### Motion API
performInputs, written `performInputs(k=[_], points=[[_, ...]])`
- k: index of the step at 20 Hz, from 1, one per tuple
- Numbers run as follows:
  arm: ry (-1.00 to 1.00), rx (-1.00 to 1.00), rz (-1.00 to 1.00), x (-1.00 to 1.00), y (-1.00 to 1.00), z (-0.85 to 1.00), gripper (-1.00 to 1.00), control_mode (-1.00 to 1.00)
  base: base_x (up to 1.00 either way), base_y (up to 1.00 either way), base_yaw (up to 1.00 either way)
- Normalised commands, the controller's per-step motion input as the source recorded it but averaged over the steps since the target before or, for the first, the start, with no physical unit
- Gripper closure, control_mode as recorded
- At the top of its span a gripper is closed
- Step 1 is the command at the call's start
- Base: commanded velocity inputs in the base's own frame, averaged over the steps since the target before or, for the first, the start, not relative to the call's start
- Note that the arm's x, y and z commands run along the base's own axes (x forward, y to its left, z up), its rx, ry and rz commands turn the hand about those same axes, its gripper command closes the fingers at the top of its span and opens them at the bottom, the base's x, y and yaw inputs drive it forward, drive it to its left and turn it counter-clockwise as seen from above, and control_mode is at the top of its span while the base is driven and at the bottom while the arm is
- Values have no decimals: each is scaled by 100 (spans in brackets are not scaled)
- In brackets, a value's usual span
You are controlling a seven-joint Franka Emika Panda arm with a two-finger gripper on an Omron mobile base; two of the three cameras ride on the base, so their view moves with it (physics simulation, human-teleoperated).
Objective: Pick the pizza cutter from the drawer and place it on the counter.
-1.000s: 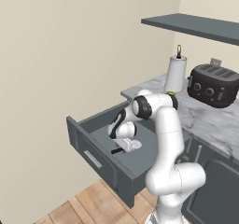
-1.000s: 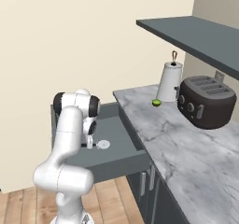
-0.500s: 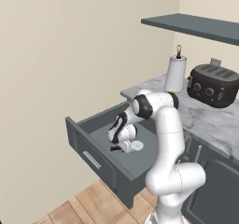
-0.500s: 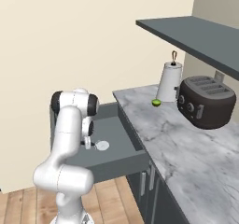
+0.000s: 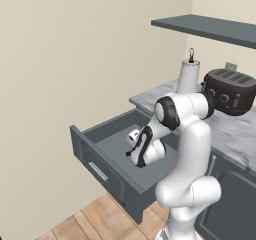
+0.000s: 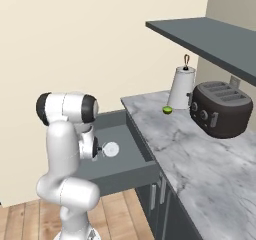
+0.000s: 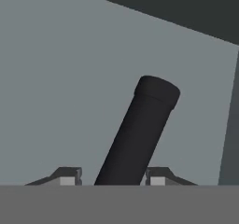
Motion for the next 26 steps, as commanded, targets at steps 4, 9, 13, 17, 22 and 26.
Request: performInputs(k=[4,9,13,17,22,26], points=[[-37,2,17,-15,-4,100,100,-100,0,0,0],[-17,3,14,6,0,100,100,-100,0,0,0],[1,0,4,21,0,100,100,-100,0,0,0],[18,-1,0,15,0,100,100,-100,0,0,0],[28,0,0,7,-2,100,100,-100,0,0,0],[22,0,0,5,-6,100,100,-100,0,0,0]])
